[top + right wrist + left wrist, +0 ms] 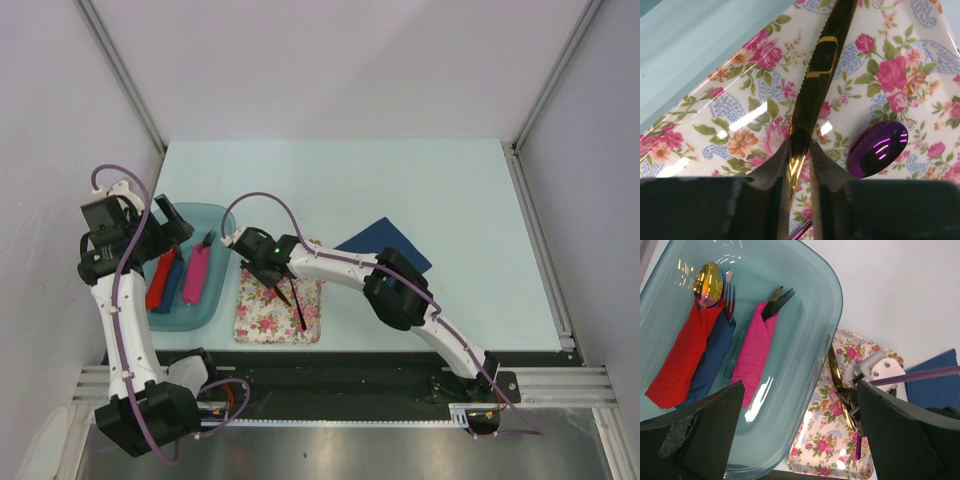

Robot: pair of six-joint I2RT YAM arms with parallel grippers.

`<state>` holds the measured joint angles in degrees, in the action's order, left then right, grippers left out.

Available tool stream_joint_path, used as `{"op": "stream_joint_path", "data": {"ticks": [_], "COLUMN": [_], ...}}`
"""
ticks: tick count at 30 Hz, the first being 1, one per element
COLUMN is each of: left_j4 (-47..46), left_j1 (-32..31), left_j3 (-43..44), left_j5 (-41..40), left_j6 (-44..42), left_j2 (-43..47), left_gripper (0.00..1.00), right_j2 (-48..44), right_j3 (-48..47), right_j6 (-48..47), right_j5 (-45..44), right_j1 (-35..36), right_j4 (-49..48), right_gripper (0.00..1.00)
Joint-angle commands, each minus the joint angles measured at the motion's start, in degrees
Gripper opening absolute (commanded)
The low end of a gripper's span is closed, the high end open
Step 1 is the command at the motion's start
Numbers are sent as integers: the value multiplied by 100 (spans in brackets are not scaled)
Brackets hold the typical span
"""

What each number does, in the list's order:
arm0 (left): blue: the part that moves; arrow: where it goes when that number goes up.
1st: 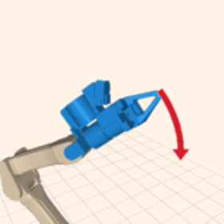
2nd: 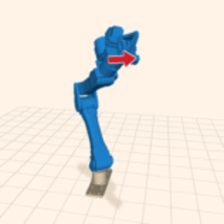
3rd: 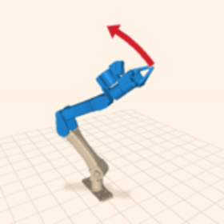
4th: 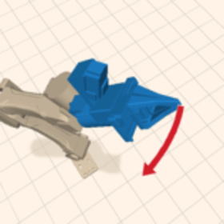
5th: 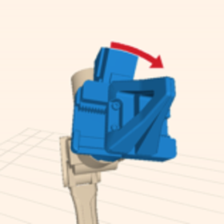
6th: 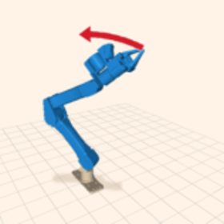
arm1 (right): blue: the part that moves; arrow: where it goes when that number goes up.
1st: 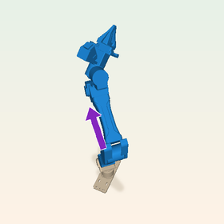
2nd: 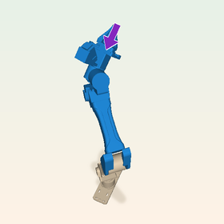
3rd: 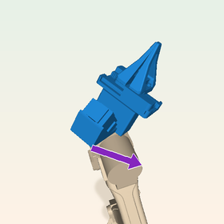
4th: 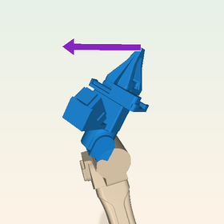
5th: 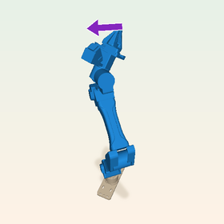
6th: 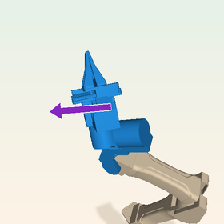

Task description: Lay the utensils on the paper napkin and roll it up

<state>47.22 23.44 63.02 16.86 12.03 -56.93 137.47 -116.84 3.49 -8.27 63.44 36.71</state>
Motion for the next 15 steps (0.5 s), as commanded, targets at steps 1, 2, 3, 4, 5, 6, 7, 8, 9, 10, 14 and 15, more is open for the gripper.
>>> {"op": "stream_joint_path", "data": {"ticks": [1, 2, 3, 4, 5, 6, 7, 8, 9, 10, 14, 15], "left_j4": [-178, -170, -169, -161, -161, -161, -152, -143, -134, -134, -143, -152], "left_j1": [82, 82, 90, 90, 90, 99, 91, 90, 99, 99, 99, 99], "left_j3": [245, 254, 254, 272, 272, 280, 281, 298, 298, 298, 333, 325], "left_j5": [-60, -78, -78, -69, -60, -52, -51, -43, -43, -43, -51, -51], "left_j6": [62, 62, 62, 62, 62, 71, 71, 71, 80, 71, 89, 97], "left_j2": [6, -3, 6, 6, 6, 6, -11, -20, -29, -29, -47, -47], "left_gripper": [100, 100, 100, 100, 100, 100, 100, 100, 100, 100, 100, 100], "right_j2": [192, 149, 96, 44, -9, -123, -176, -255, -386, -475, -783, -844], "right_j3": [117, 65, 56, 38, -14, -58, -85, -102, -103, -94, -32, -23], "right_j6": [135, 152, 161, 187, 231, 284, 319, 406, 451, 486, 671, 732], "right_j5": [-25, -17, -8, 27, 62, 63, 63, 63, 63, 63, 124, 142], "right_j1": [72, 72, 63, 55, 28, 19, 2, -33, -42, -51, -86, -95], "right_j4": [433, 468, 469, 460, 477, 504, 521, 530, 522, 513, 487, 478], "right_gripper": [11, 3, 2, 0, 0, 0, 0, 0, 0, 0, 0, 0]}}
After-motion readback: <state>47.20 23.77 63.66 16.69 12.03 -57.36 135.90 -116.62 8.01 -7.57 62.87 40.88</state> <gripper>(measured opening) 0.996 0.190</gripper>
